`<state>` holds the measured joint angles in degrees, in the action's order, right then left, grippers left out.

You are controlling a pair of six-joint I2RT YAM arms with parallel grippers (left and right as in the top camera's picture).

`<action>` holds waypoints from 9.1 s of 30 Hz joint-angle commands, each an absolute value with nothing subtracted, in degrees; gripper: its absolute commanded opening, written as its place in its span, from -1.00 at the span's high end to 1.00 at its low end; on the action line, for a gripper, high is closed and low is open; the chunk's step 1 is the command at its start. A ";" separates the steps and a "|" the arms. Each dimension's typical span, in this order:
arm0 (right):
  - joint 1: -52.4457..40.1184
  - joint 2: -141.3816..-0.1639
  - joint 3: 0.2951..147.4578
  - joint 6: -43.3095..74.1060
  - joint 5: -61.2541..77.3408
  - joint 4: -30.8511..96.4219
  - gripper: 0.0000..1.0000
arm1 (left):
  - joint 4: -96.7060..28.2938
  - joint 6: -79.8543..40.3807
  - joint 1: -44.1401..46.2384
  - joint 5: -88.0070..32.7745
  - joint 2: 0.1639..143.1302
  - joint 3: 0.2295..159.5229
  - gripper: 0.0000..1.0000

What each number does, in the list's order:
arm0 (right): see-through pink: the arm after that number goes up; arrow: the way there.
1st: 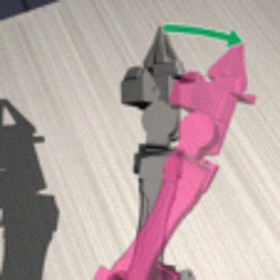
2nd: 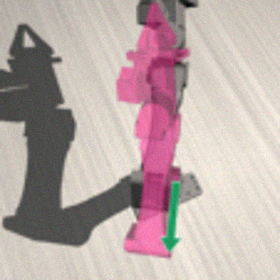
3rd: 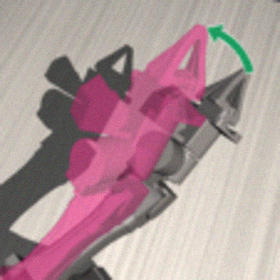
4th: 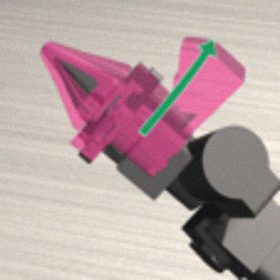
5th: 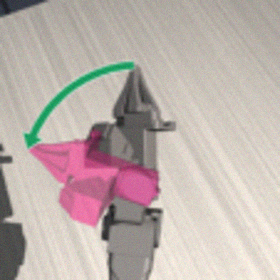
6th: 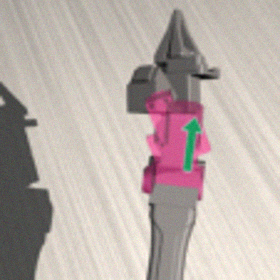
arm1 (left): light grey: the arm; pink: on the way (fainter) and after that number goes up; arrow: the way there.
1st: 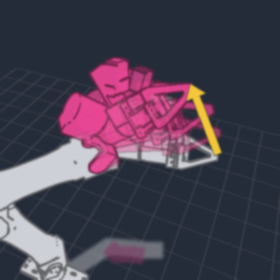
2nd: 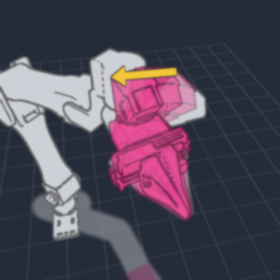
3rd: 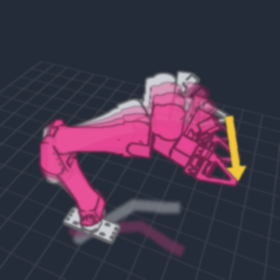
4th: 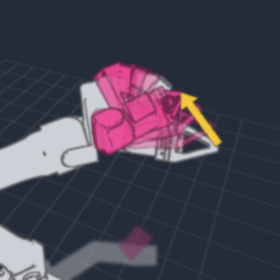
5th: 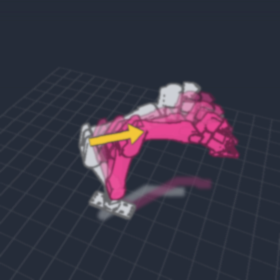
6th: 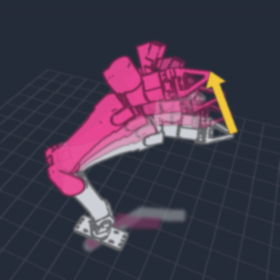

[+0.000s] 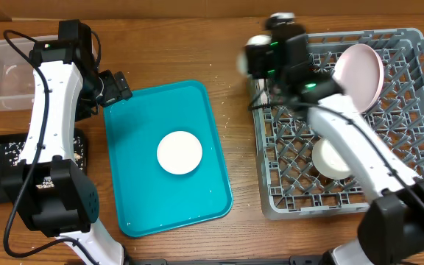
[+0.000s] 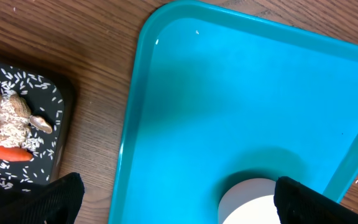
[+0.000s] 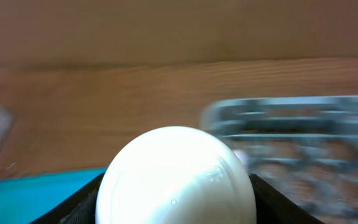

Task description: Sort waste into correct bins and load items into the dishwasher rack

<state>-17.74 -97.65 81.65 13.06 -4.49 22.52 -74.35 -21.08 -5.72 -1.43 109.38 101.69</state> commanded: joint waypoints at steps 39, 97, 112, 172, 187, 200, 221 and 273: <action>-2.94 -91.48 89.80 11.94 26.59 41.45 -1.00 | -74.32 -21.89 -5.56 -1.06 108.27 102.76 -1.00; -54.46 -119.83 94.02 10.70 8.75 50.96 0.92 | -74.32 -21.89 -5.56 -1.06 108.27 102.76 -1.00; -38.54 -99.39 102.61 18.74 14.15 66.37 0.92 | -74.32 -21.89 -5.56 -1.06 108.27 102.76 -1.00; 45.65 -94.54 67.18 -13.02 82.52 40.45 0.86 | -74.32 -21.89 -5.56 -1.06 108.27 102.76 -0.99; 45.50 -94.54 67.18 0.32 70.72 37.78 0.87 | -74.32 -21.89 -5.56 -1.06 108.27 102.76 -1.00; 45.47 -94.54 66.22 2.17 65.14 40.71 0.87 | -74.32 -21.89 -5.56 -1.06 108.27 102.76 -1.00; 50.72 -94.52 66.32 12.97 58.67 41.93 0.47 | -74.32 -21.89 -5.56 -1.06 108.27 102.76 -1.00; 36.49 -99.53 80.20 25.52 3.27 59.07 0.23 | -74.30 -21.89 -5.56 -1.06 108.29 102.76 -1.00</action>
